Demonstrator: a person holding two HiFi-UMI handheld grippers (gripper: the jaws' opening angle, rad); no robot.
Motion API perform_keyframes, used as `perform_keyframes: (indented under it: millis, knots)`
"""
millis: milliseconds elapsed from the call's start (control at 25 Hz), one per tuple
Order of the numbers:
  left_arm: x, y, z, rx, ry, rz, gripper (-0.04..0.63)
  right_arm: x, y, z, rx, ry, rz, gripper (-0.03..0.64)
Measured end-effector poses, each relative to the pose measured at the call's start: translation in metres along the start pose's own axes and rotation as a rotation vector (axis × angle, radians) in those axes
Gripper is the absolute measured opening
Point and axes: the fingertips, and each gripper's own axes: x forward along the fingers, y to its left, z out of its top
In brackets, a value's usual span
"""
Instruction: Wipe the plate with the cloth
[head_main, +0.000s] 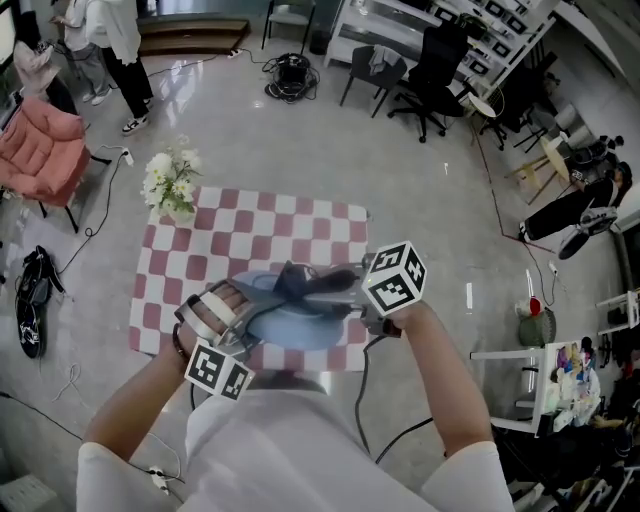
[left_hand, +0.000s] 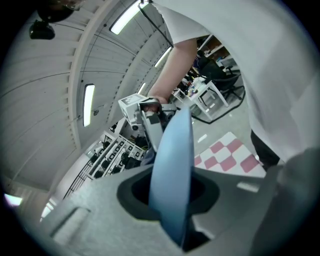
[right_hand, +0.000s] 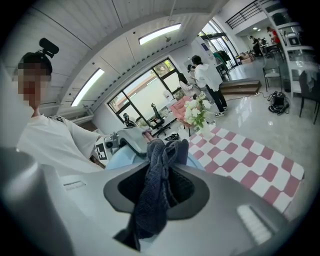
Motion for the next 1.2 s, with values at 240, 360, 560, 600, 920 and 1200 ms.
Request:
perform_keyframes:
  millis: [240, 360, 560, 600, 920, 1200]
  knots:
    - [-0.003, 0.005, 0.0, -0.001, -0.012, 0.009, 0.074, -0.012, -0.04, -0.018, 0.055, -0.01, -0.091, 0.1]
    - [-0.004, 0.007, 0.0, -0.009, -0.022, 0.018, 0.074, -0.019, -0.063, -0.024, 0.107, -0.054, -0.137, 0.1]
    - [-0.006, 0.009, 0.004, -0.013, -0.041, 0.015, 0.074, -0.016, -0.087, -0.033, 0.149, -0.067, -0.18, 0.1]
    - [-0.006, 0.01, 0.006, -0.011, -0.045, 0.013, 0.074, -0.014, -0.091, -0.035, 0.149, -0.055, -0.19, 0.1]
    - [-0.002, 0.005, 0.019, 0.009, -0.091, 0.004, 0.074, 0.006, -0.105, -0.034, 0.123, 0.017, -0.198, 0.1]
    - [0.001, 0.004, 0.032, 0.021, -0.128, -0.006, 0.074, 0.024, -0.097, -0.017, 0.077, 0.069, -0.15, 0.1]
